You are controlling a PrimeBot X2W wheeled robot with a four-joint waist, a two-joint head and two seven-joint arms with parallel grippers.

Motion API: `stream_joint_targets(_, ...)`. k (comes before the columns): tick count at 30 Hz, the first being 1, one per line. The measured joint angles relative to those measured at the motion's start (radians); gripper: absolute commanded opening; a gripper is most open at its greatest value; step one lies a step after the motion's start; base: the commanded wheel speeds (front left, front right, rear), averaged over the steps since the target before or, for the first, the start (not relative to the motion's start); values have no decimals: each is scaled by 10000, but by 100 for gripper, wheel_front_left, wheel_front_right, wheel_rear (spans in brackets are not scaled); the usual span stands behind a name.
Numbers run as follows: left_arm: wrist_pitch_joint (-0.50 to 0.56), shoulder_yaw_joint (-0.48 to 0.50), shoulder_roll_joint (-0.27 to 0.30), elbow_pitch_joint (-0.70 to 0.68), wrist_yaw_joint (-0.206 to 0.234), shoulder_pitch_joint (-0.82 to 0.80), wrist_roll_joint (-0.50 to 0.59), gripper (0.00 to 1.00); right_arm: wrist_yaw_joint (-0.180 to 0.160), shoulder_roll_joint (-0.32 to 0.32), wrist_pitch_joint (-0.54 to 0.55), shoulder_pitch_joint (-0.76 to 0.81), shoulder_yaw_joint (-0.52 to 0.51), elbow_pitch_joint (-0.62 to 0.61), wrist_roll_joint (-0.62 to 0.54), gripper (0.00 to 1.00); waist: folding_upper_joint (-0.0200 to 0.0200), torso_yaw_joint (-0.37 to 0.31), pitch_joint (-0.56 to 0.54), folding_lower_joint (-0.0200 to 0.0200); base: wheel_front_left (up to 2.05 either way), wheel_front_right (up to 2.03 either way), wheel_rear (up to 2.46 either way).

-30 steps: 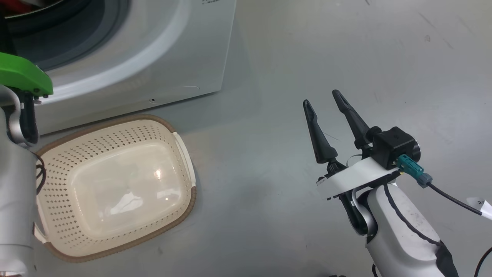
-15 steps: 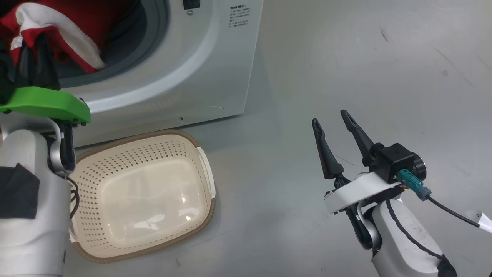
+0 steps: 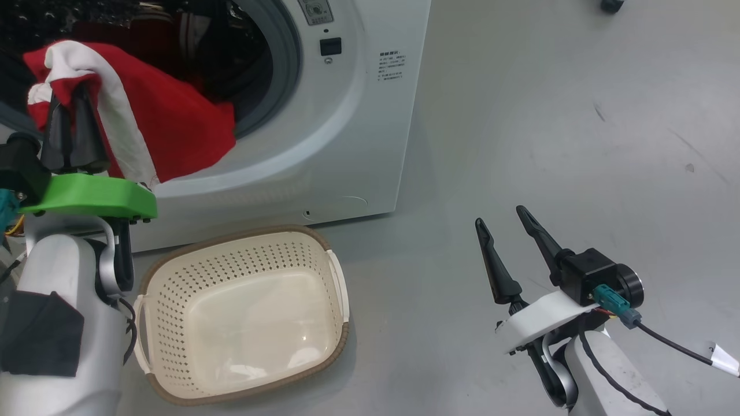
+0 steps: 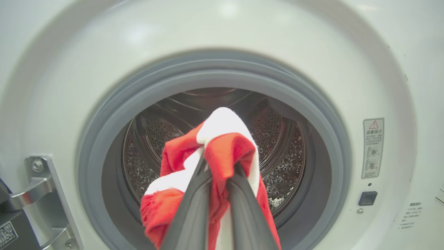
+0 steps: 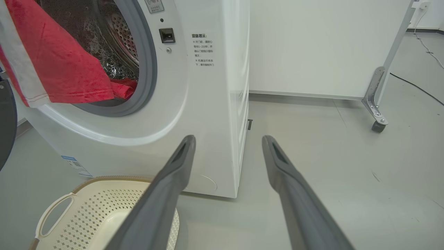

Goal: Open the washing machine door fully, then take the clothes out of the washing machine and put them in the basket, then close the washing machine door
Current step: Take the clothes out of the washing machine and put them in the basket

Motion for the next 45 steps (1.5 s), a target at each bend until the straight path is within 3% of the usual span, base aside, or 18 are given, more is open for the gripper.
stream_joint_targets(20, -69, 169, 15, -3300, 376, 1489, 504, 0, 226, 0, 0, 795, -59, 186, -75, 100, 0, 317, -1378, 0, 0, 0, 0)
stream_joint_targets(29, 437, -31, -299, -3346, 512, 2879, 477, 0, 230, 2, 0, 796, -142, 38, -90, 100, 0, 279, -1229, 0, 0, 0, 0)
stream_joint_targets(45, 819, -370, -642, -1486, 512, 3987, -12, 0, 318, 6, 0, 506, -15, -374, -155, 100, 0, 120, -349, 0, 0, 0, 0)
